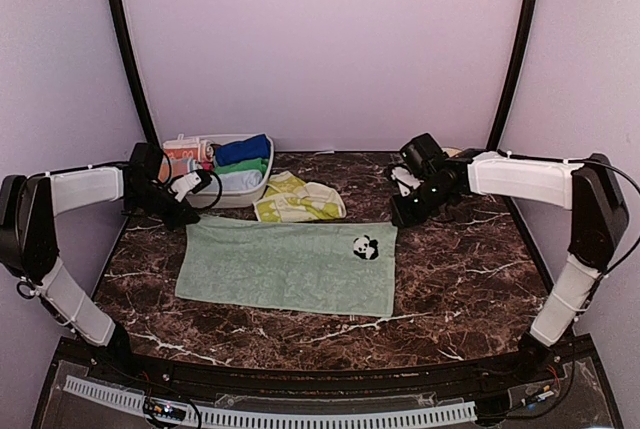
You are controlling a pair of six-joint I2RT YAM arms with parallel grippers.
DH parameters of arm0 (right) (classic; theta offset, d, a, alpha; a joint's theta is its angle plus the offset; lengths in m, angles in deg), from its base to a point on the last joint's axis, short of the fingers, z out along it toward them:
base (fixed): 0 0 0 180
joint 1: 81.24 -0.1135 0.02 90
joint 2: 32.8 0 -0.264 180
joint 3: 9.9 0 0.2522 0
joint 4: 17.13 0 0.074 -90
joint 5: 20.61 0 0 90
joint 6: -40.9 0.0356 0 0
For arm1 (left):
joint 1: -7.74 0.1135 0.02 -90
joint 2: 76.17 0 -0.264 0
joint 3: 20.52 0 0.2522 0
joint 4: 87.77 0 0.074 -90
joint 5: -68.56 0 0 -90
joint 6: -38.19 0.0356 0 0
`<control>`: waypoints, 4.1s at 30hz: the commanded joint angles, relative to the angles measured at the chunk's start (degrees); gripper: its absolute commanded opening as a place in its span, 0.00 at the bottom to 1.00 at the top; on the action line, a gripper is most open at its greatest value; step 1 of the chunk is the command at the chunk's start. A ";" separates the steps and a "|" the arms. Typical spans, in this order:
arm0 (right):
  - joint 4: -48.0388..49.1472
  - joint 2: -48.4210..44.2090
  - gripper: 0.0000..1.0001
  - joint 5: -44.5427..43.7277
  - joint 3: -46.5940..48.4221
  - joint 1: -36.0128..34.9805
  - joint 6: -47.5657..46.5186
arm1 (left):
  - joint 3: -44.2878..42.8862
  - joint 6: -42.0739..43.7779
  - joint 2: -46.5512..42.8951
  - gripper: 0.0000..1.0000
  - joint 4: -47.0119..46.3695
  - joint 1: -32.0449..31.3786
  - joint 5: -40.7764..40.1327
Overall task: Roll the towels
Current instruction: Fold the towel at the center of the board, then smooth out the towel at the center of the board.
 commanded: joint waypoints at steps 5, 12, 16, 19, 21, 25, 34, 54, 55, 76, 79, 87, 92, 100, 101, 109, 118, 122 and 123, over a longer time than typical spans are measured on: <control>0.44 -8.71 0.00 -4.95 -10.56 -5.02 5.21 | 4.93 1.68 -6.74 0.00 -0.47 0.25 1.19; -1.50 -11.65 0.00 -7.27 -14.15 -9.21 7.68 | 10.54 2.97 -12.51 0.00 0.33 0.21 1.55; -2.47 -13.81 0.00 -7.84 -15.07 -11.40 8.82 | 15.15 3.59 -16.61 0.00 -0.05 0.25 1.00; -2.97 -15.13 0.00 -8.25 -16.38 -13.06 10.00 | 18.02 3.37 -19.40 0.00 -0.40 0.22 1.28; -2.51 -16.23 0.00 -8.59 -17.86 -14.35 10.87 | 20.19 2.94 -21.67 0.00 -1.15 0.25 1.79; -2.62 -17.20 0.00 -9.17 -19.64 -16.81 12.65 | 24.74 2.10 -25.86 0.00 -4.40 0.21 1.77; -2.13 -16.47 0.00 -9.67 -22.46 -22.28 15.76 | 27.87 4.61 -26.93 0.17 -3.46 0.24 -0.85; -2.99 -22.46 0.32 -4.36 -24.81 -30.09 19.57 | 25.89 6.48 -33.28 0.40 3.39 1.03 -3.99; -3.41 -23.25 0.32 -4.19 -24.08 -29.89 19.16 | 24.46 6.74 -32.36 0.40 4.40 0.97 -2.91; 15.41 -12.11 0.06 10.52 -32.17 -18.08 26.07 | 25.31 9.36 -9.54 0.22 -2.60 -2.40 -13.00; 11.95 -13.10 0.16 8.88 -30.47 -18.03 24.88 | 25.24 9.56 -10.98 0.28 -2.65 -2.38 -12.42; 3.22 -15.46 0.50 1.39 -22.21 -12.12 20.13 | 17.22 8.08 -15.96 0.48 9.04 -2.38 -1.37; 4.59 -11.13 0.56 0.38 -21.61 -10.44 17.88 | 16.73 9.85 -15.65 0.48 10.87 -2.34 -1.67; 10.03 -4.32 0.51 3.72 -21.88 -10.09 16.00 | 20.58 11.53 -12.65 0.42 2.44 -2.19 -8.80; 10.17 -4.09 0.49 3.64 -22.11 -10.16 16.09 | 21.37 11.81 -12.17 0.41 0.68 -2.13 -10.20; 2.40 -6.23 0.43 -3.33 -20.49 -9.64 14.78 | 24.64 13.86 -9.17 0.38 -3.76 -1.73 -13.29; 11.06 -12.13 0.37 10.42 -15.40 -9.38 21.87 | 21.06 12.11 -13.01 0.41 1.56 -1.69 -10.17; 28.12 -9.27 0.21 19.83 -21.20 -9.30 29.39 | 20.79 11.65 -13.66 0.41 2.89 -1.73 -9.42; 30.27 -8.07 0.21 19.83 -21.78 -9.29 29.39 | 20.96 11.65 -13.67 0.41 2.90 -1.75 -9.55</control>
